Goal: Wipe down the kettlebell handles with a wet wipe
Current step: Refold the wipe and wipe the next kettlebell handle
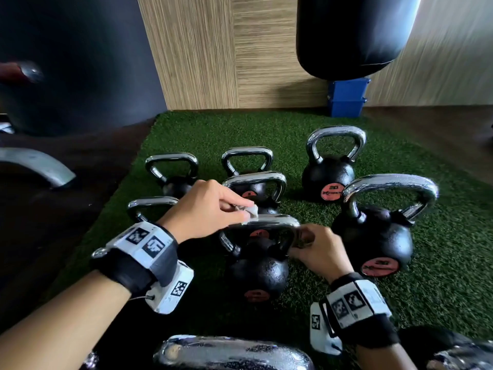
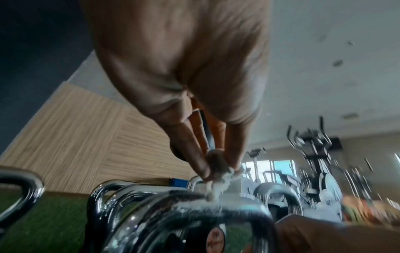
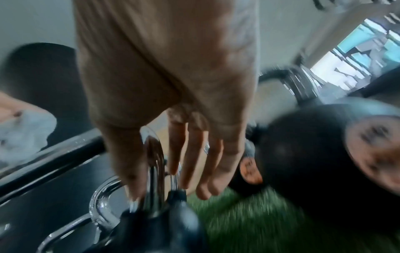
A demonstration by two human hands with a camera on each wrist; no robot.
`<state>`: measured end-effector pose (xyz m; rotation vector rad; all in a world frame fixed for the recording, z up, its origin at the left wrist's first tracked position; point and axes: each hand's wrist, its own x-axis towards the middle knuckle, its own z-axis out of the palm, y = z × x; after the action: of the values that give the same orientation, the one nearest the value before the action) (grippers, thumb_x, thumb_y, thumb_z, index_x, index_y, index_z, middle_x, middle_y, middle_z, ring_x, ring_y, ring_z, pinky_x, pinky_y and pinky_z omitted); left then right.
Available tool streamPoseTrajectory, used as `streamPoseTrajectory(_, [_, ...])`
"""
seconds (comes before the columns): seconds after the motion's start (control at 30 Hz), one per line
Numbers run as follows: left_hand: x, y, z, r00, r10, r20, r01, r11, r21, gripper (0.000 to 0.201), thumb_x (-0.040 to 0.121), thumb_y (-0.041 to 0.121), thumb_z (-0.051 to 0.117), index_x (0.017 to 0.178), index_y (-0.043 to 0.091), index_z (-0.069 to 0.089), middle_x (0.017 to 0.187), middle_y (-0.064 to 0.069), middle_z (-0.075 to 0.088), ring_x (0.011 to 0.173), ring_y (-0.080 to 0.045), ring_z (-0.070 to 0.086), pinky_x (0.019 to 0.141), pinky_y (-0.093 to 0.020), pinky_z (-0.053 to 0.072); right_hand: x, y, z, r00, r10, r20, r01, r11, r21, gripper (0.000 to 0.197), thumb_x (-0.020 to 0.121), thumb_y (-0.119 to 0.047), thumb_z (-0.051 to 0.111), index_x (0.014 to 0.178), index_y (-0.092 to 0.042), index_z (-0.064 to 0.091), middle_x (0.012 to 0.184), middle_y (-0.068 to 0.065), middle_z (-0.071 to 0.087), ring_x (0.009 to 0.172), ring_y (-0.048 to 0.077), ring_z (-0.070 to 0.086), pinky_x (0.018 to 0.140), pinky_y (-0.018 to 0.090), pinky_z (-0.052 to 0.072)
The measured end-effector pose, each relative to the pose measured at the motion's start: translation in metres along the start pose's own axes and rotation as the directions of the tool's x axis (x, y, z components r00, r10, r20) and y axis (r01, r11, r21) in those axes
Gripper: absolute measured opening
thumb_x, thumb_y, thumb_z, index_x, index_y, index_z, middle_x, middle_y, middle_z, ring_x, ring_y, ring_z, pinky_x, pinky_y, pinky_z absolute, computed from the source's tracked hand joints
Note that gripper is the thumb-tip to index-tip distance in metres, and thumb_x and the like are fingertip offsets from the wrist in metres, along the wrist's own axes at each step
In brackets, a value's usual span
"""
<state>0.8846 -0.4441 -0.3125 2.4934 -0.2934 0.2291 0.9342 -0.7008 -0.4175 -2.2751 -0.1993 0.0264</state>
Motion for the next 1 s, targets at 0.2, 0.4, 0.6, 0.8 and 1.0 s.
streamPoseTrajectory(0.2, [0.004, 0.000, 0.025, 0.989, 0.145, -0.020, -0.141, 0.979, 0.146, 0.023, 0.083, 0.049, 0.074, 0.103, 0.040, 0.079, 0.090, 0.018, 0.071, 0.084, 0.002, 0.065, 0.077, -0.024, 0.053, 0.006, 0.021, 0.051, 0.998, 0.041, 0.049, -0.060, 0.878, 0.475, 0.025, 0.071, -0.021, 0.090, 0.092, -0.014, 0.079, 0.085, -0.003, 0.080, 0.085, 0.015, 0.076, 0.069, 0.023, 0.060])
streamPoseTrajectory(0.4, [-0.007, -0.015, 0.030, 0.976, 0.064, -0.207, -0.029, 0.985, 0.169, 0.041, 0.082, 0.059, 0.073, 0.111, 0.030, 0.079, 0.077, 0.020, 0.060, 0.071, 0.010, 0.055, 0.064, -0.011, 0.036, 0.002, 0.034, 0.059, 1.000, 0.004, -0.019, 0.004, 0.914, 0.406, 0.019, 0.073, -0.038, 0.088, 0.084, -0.025, 0.078, 0.081, -0.011, 0.078, 0.079, 0.006, 0.074, 0.076, 0.039, 0.062])
streamPoseTrajectory(0.6, [-0.013, -0.015, 0.034, 0.979, 0.048, -0.201, -0.009, 0.982, 0.191, 0.036, 0.086, 0.046, 0.076, 0.115, 0.026, 0.078, 0.078, 0.021, 0.058, 0.072, 0.008, 0.054, 0.064, -0.006, 0.036, 0.000, 0.037, 0.064, 0.999, -0.011, -0.030, 0.023, 0.894, 0.448, 0.017, 0.075, -0.038, 0.085, 0.085, -0.027, 0.078, 0.082, -0.009, 0.078, 0.080, 0.008, 0.074, 0.077, 0.044, 0.062])
streamPoseTrajectory(0.8, [-0.032, -0.039, 0.019, 0.927, -0.171, -0.333, 0.185, 0.983, 0.010, 0.022, 0.087, 0.048, 0.074, 0.101, 0.033, 0.082, 0.085, 0.013, 0.079, 0.073, -0.004, 0.071, 0.061, -0.022, 0.049, -0.002, 0.037, 0.065, 0.999, -0.036, -0.023, 0.043, 0.872, 0.487, 0.014, 0.076, -0.038, 0.084, 0.088, -0.033, 0.078, 0.083, -0.010, 0.078, 0.081, 0.008, 0.075, 0.077, 0.039, 0.063])
streamPoseTrajectory(1.0, [-0.038, -0.065, 0.024, 0.939, -0.229, -0.258, 0.211, 0.973, -0.094, 0.013, 0.090, 0.049, 0.072, 0.095, 0.042, 0.081, 0.085, 0.022, 0.077, 0.075, 0.004, 0.073, 0.058, -0.007, 0.046, -0.004, 0.037, 0.066, 0.998, -0.046, -0.031, 0.055, 0.864, 0.500, 0.012, 0.078, -0.039, 0.083, 0.088, -0.035, 0.077, 0.082, -0.009, 0.078, 0.080, 0.008, 0.075, 0.079, 0.046, 0.062])
